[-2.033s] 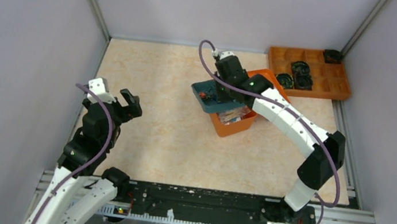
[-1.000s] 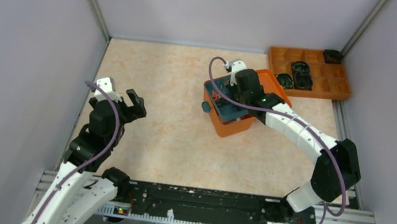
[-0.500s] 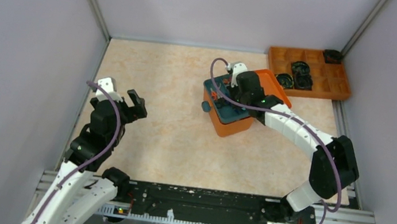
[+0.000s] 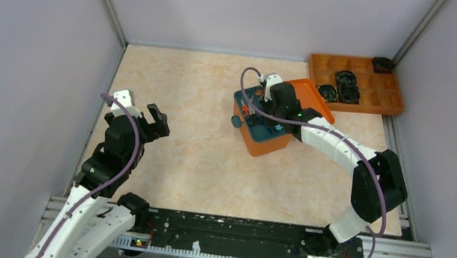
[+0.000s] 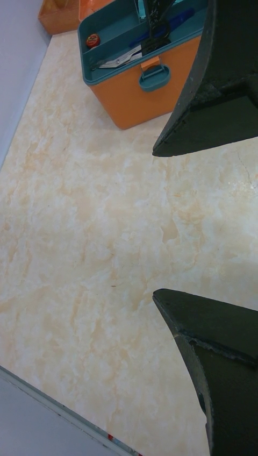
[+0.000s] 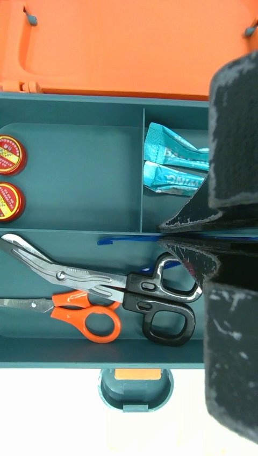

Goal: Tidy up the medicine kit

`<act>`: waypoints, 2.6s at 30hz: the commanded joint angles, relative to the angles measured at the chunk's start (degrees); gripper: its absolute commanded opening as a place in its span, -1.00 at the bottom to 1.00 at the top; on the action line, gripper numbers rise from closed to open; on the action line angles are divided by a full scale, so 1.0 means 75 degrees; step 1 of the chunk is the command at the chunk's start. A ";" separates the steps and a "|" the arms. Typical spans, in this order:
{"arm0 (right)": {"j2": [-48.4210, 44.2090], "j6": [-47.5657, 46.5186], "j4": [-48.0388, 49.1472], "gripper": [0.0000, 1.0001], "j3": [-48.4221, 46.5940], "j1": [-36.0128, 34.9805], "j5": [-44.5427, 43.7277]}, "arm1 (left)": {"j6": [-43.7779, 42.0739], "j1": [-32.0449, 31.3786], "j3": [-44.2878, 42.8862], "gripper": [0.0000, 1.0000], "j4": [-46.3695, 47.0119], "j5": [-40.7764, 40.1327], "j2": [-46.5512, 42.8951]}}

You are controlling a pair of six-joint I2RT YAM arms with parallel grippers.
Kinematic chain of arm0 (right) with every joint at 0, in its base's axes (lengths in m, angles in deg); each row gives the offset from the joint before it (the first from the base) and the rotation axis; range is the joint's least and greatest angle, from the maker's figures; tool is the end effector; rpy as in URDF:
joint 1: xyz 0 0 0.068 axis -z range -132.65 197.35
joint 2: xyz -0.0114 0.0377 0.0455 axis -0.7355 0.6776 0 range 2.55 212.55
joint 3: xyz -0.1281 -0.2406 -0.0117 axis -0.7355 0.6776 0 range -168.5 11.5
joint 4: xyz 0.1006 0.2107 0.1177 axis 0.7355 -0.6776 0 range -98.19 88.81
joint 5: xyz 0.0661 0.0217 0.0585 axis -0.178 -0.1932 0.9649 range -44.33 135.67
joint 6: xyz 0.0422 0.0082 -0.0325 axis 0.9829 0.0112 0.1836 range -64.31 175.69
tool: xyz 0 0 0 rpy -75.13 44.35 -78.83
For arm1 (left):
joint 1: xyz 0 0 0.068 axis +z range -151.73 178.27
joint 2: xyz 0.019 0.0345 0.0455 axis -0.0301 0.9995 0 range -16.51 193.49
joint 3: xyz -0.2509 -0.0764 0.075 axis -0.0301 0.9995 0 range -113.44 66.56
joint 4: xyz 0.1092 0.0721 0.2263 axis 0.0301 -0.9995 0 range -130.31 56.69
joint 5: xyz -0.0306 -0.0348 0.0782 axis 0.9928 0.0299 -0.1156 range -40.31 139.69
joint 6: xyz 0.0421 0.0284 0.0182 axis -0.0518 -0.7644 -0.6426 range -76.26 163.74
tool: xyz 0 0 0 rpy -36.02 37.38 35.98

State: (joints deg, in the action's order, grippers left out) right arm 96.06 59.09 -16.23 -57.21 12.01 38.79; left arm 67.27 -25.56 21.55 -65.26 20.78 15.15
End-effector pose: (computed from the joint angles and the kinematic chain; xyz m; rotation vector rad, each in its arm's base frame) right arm 0.3025 0.2092 0.2587 -0.5630 2.1992 0.2235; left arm 0.1163 -0.0326 0.3333 -0.3330 1.8246 -0.0961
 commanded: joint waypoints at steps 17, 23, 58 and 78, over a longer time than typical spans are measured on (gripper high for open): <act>-0.0112 0.0107 -0.1626 -0.48 -0.1961 0.0196 -0.0251 | 0.0061 0.0037 0.0210 0.98 0.0100 0.0084 -0.0026; 0.0682 -0.0097 -0.1899 -0.48 -0.2487 0.0231 0.0152 | 0.0052 0.0037 0.0218 0.98 0.0103 0.0117 -0.0003; 0.2084 -0.0044 -0.1832 -1.00 -0.2661 0.0288 0.1202 | 0.0050 0.0037 0.0216 0.98 0.0180 0.0397 0.0236; 0.1106 0.1849 -0.2241 -1.00 -0.1396 -0.1509 0.0357 | 0.0167 0.0038 0.0308 0.98 0.0618 0.1409 0.0800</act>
State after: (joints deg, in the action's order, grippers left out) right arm 103.80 67.90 -26.31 -68.80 3.07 38.40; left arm 68.12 -25.56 23.47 -61.78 29.24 20.90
